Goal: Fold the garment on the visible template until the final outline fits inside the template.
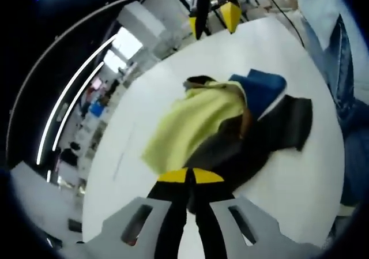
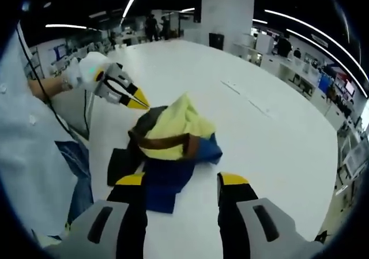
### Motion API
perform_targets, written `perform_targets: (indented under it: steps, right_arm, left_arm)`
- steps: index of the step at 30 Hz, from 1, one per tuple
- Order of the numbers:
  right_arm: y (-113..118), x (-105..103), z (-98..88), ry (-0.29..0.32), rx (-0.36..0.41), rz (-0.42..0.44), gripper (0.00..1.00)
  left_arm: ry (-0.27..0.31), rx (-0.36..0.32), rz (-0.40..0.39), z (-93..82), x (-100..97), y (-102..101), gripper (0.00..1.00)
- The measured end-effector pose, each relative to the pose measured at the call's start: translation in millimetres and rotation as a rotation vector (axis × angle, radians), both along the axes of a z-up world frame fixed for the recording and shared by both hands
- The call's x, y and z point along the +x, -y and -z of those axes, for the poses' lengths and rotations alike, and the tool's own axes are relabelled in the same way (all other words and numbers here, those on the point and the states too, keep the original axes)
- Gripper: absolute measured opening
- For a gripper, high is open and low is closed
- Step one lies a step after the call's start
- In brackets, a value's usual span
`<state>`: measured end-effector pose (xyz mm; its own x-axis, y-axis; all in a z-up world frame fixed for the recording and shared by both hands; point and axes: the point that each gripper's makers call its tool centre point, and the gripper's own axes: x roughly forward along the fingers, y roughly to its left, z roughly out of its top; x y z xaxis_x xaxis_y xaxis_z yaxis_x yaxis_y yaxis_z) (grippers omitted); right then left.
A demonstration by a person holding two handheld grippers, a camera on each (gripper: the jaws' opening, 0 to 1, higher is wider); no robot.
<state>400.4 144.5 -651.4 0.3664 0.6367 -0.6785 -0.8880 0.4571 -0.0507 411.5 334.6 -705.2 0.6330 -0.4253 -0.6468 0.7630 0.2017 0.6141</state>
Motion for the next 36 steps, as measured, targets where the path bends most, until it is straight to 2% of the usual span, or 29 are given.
perform_targets:
  steps: [3, 12, 15, 22, 29, 33, 36]
  right_arm:
    - [1, -1, 0.1, -0.001, 0.002, 0.002, 0.48]
    - [5, -2, 0.3, -0.002, 0.008, 0.018, 0.48]
    - [6, -2, 0.8, -0.001, 0.005, 0.021, 0.48]
    - [8, -3, 3.2, -0.007, 0.008, 0.031, 0.48]
    - [9, -4, 5.1, -0.012, 0.009, 0.038, 0.48]
    - [9, -3, 4.0, -0.008, 0.012, 0.04, 0.48]
    - [8, -3, 3.1, -0.009, 0.017, 0.034, 0.47]
  left_arm:
    - [-0.024, -0.012, 0.013, 3.2, -4.8, 0, 0.04]
    - [-0.017, 0.02, 0.047, 10.2, -0.8, 4, 0.07]
    - [-0.007, 0.026, 0.056, 12.2, 2.2, 6, 0.12]
    - [0.005, 0.045, 0.081, 15.8, 6.3, 12, 0.13]
    - [0.004, 0.024, 0.085, 17.7, 7.8, 20, 0.09]
    - [0.01, 0.003, 0.089, 15.4, 6.9, 25, 0.01]
    - [0.015, 0.009, 0.088, 14.4, 6.7, 26, 0.0]
